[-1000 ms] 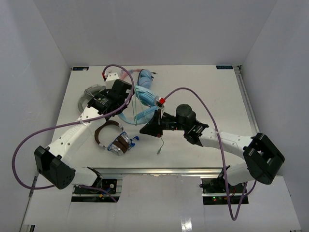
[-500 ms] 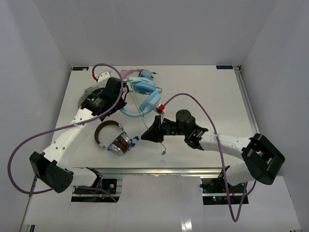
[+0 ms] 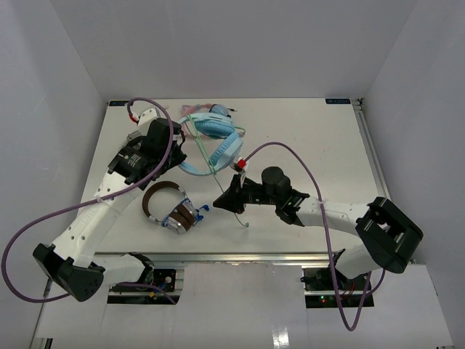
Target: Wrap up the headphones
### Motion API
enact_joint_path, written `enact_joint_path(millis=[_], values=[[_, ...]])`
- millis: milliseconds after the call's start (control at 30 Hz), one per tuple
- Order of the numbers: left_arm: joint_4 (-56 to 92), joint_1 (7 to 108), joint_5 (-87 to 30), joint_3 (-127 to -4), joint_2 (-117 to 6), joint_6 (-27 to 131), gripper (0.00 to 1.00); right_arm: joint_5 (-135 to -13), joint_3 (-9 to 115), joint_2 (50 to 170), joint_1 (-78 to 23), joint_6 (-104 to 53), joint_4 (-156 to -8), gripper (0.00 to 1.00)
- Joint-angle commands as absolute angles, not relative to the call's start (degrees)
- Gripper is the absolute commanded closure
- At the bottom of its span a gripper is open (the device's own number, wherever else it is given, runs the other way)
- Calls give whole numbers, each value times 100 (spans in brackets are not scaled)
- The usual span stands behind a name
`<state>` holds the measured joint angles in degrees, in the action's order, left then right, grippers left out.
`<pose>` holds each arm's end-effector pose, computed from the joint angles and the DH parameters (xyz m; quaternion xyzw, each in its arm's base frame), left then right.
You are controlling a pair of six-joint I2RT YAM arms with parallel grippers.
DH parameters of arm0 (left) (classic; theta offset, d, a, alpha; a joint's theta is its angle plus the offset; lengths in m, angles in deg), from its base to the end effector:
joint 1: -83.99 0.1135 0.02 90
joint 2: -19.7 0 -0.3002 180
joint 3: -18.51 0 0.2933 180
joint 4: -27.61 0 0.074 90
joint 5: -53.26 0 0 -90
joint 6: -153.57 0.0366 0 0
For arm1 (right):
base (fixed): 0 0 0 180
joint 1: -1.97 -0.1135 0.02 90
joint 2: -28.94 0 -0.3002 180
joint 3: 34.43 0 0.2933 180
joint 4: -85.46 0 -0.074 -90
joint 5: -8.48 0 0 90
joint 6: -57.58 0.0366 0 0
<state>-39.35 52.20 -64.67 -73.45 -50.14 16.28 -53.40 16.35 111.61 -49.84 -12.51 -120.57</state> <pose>0.2331 -0.1243 0.4308 -0.2127 0.8754 -0.0654 0.4292 0.1945 0.2751 0.2454 -0.3544 0.6476 0.5269 0.4211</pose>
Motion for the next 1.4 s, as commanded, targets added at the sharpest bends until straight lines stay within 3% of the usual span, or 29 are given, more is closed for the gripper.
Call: enact_joint_path(millis=[0,467,700,1367], values=[[-3516,5226,-6263,-7767,-4632,1270,100,-5628,1509,11208,-5006,-1543,-12176,85],[-3739,5226,-6309,-7969,-4569,1002,100,-6053,1251,11233,-5006,-1643,-12339,92],[-3889,5226,-6140,-8092,-4614,739,100,-5817,1190,11466,-5006,-1650,-12832,83],[-3897,5226,-5704,-8107,-4528,273,100,-5673,1009,12397,-5013,-1499,-14524,84]])
